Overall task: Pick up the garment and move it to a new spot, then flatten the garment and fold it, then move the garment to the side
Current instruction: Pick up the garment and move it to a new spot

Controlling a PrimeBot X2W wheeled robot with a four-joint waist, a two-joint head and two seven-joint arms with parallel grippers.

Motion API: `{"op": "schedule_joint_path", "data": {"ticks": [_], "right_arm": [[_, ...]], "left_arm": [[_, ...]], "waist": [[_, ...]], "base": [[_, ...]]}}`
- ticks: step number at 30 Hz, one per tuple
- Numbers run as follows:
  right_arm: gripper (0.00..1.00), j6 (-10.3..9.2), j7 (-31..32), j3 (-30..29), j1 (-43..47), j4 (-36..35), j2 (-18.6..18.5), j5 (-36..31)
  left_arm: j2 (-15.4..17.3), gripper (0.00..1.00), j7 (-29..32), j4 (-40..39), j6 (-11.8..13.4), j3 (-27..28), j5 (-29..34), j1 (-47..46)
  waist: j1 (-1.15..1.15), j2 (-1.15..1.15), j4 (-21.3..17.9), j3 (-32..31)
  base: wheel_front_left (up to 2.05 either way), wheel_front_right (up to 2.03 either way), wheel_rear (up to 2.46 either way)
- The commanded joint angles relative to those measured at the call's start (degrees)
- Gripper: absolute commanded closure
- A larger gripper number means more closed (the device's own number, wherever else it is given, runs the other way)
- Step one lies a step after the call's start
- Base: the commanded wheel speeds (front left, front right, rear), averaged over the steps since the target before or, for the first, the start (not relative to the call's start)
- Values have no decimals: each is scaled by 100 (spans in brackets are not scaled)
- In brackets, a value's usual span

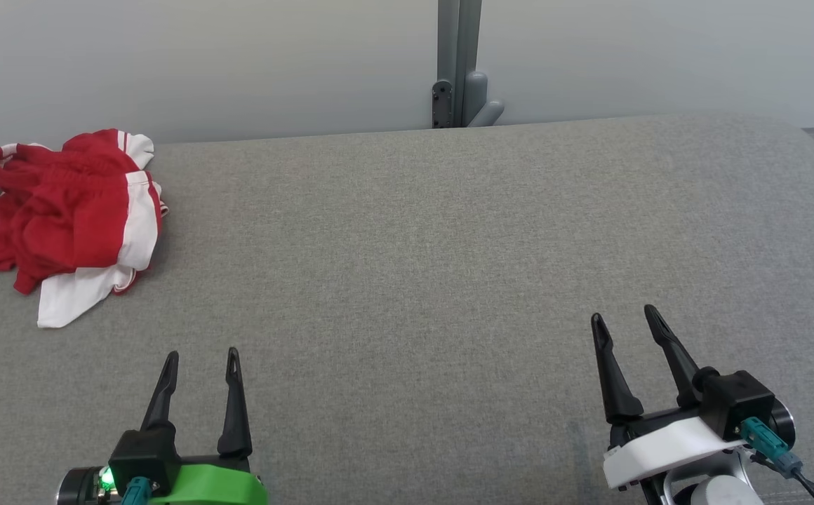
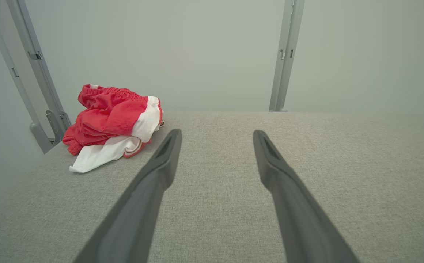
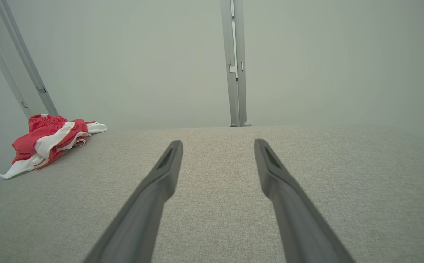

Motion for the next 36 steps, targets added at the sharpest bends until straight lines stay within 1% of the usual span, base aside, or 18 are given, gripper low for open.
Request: {"op": "schedule_joint_path", "data": {"ticks": [1,10,14,21,33,36], "right_arm": [[0,0,-17,-11,42,9,-24,12],[0,0,-17,-52,56,-12,-24,18],[0,0,-17,-77,70,-50,-21,24],[0,0,-17,-81,105,-102,-21,68],[0,0,-17,-21,128,-117,-21,172],[0,0,-17,258,-95,-64,-16,144]], "left_arm": [[38,0,-8,19,24,2,-20,29],[38,0,-8,41,24,-3,-16,-20],[38,0,-7,49,23,7,10,-65],[36,0,-7,47,23,45,80,-88],[35,0,-7,59,-63,214,193,-3],[33,0,-7,-102,54,384,112,132]], "waist": [[0,0,2,1],[0,0,68,8],[0,0,234,10],[0,0,1049,15],[0,0,2930,-36],[0,0,3038,75]], "base": [[0,0,0],[0,0,0],[0,0,0],[0,0,0],[0,0,0],[0,0,0]]}}
